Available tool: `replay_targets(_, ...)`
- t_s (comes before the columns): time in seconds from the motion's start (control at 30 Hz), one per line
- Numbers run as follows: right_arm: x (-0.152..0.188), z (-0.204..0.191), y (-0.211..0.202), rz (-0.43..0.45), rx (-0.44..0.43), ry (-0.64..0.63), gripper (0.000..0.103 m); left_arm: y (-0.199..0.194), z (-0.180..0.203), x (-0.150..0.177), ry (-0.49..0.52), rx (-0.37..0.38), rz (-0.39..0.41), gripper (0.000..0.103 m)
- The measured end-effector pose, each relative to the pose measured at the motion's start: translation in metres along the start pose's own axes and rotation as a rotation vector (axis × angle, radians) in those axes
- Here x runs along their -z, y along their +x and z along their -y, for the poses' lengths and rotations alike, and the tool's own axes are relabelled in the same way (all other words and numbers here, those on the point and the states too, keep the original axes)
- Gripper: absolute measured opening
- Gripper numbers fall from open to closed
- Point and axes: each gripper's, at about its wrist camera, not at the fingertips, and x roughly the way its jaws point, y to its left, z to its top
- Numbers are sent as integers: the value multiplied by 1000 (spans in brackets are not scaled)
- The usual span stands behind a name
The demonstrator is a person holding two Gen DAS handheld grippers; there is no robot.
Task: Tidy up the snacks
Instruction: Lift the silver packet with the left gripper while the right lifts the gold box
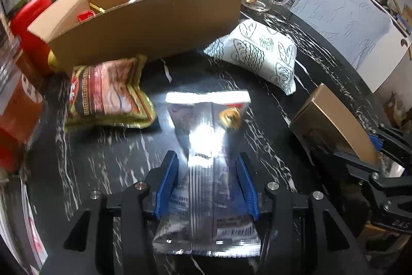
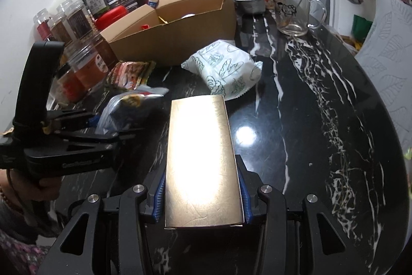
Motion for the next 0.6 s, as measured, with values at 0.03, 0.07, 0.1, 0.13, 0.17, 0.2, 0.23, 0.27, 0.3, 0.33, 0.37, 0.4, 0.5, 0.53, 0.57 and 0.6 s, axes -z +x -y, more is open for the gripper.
replay_targets(0.03,0,0,1,0,4,0,45,1,0,-1,-3,3,6,49)
replay_targets(0.07,-1,0,2,0,6,1,45,1,1,-1,-6,2,10,50)
replay_targets(0.1,-1,0,3,-3,6,3,45,1,2,-1,-7,0,14,50)
replay_targets(0.13,-1,0,5,-10,6,4,45,1,2,-1,-10,0,16,51)
replay_targets(0.17,-1,0,7,-15,7,5,45,1,2,-2,-12,-2,19,51)
replay_targets(0.2,-1,-1,9,-13,4,4,46,1,2,-2,-13,-3,22,52)
replay_targets(0.23,-1,-1,10,-12,5,5,47,2,2,-2,-14,-3,26,52)
replay_targets(0.27,-2,-2,11,-13,6,7,47,3,0,-2,-14,-3,30,52)
replay_targets(0.3,-2,-2,13,-13,7,9,47,5,-2,-3,-13,-2,35,52)
replay_targets(0.33,-3,-3,14,-14,10,11,48,5,-2,-2,-11,0,40,52)
replay_targets(0.37,-3,-4,15,-14,14,11,48,6,-1,-6,-9,1,42,52)
replay_targets(0.4,-3,-5,15,-13,18,8,48,7,-1,-6,-8,2,47,52)
replay_targets(0.5,-3,-9,17,-12,29,-3,53,8,-3,-5,-12,3,73,52)
replay_targets(0.53,-3,-10,17,-9,31,-6,56,7,-4,-3,-15,1,79,52)
replay_targets(0.57,-2,-12,17,-5,31,-8,59,7,-4,-4,-17,-2,81,49)
replay_targets(0.6,-2,-13,18,-1,37,-10,59,7,-4,-4,-22,-5,85,45)
